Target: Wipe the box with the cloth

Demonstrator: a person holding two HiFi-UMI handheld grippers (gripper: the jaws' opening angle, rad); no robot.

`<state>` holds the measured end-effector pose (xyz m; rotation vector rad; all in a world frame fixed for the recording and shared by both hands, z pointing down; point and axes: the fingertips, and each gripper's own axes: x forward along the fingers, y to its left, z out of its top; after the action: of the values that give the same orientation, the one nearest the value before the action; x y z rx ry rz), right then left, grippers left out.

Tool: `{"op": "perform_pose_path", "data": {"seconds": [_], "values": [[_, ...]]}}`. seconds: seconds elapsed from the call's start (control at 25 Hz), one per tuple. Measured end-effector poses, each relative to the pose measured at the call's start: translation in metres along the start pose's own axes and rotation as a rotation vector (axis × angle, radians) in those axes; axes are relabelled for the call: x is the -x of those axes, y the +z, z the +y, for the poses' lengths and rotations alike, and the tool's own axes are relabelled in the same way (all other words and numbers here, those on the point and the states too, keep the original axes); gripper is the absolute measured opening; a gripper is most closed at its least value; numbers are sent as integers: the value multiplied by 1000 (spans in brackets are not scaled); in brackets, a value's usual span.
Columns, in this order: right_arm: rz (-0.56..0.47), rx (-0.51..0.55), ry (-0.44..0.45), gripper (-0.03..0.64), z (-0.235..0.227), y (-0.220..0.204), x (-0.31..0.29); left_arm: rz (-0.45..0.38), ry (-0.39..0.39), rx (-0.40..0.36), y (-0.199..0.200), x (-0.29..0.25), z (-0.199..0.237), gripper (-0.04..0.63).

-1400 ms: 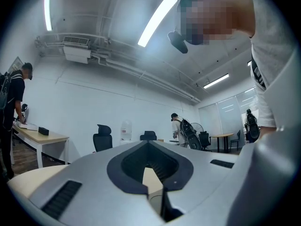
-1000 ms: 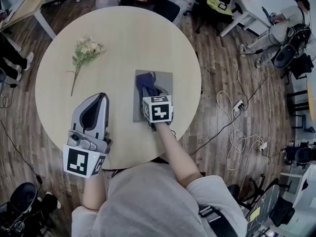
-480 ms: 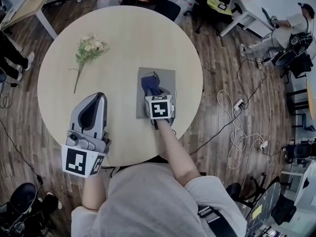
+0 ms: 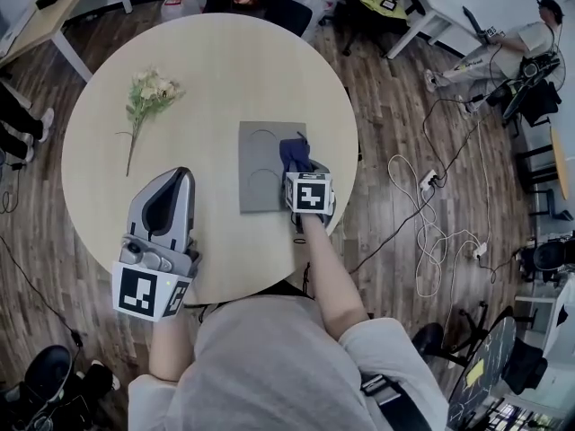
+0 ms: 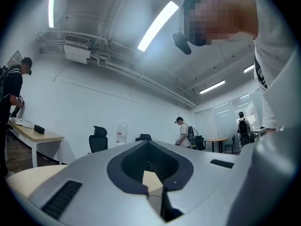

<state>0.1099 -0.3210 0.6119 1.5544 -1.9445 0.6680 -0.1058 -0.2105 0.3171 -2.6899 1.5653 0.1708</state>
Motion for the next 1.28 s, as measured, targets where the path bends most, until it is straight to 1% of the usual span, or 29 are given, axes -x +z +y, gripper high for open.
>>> {"op": "perform_pose_path", "data": {"seconds": [0.24,0.44,0.52,0.68,0.8,0.88,0.96,1.04,1.12,1.28], "values": [[3,-38,-49,81,-28,-10,9,-2,-26,1,0,-3,-9,8],[8,-65,-44,83,-25,-6,14,-7,-31,-2,3,0,-8,8],[-12,-70,-9,83,-9,-1,21,-13,-33,2,4,2,-8,8],[-42,-82,109,83,42,3,31,-20,-38,14,6,7,-9,8],[-41,-86,191,83,84,0,38,-19,-39,16,6,12,-7,8],[-28,-75,230,83,109,-5,39,-19,-35,18,6,16,-4,8],[0,-38,238,83,127,-17,35,-17,-30,19,5,21,-1,8],[19,19,221,83,136,-30,30,-15,-25,21,4,27,2,8],[13,61,201,83,139,-34,29,-14,-22,23,3,32,5,8],[18,53,174,83,131,-35,30,-12,-25,25,3,36,8,8]]}}
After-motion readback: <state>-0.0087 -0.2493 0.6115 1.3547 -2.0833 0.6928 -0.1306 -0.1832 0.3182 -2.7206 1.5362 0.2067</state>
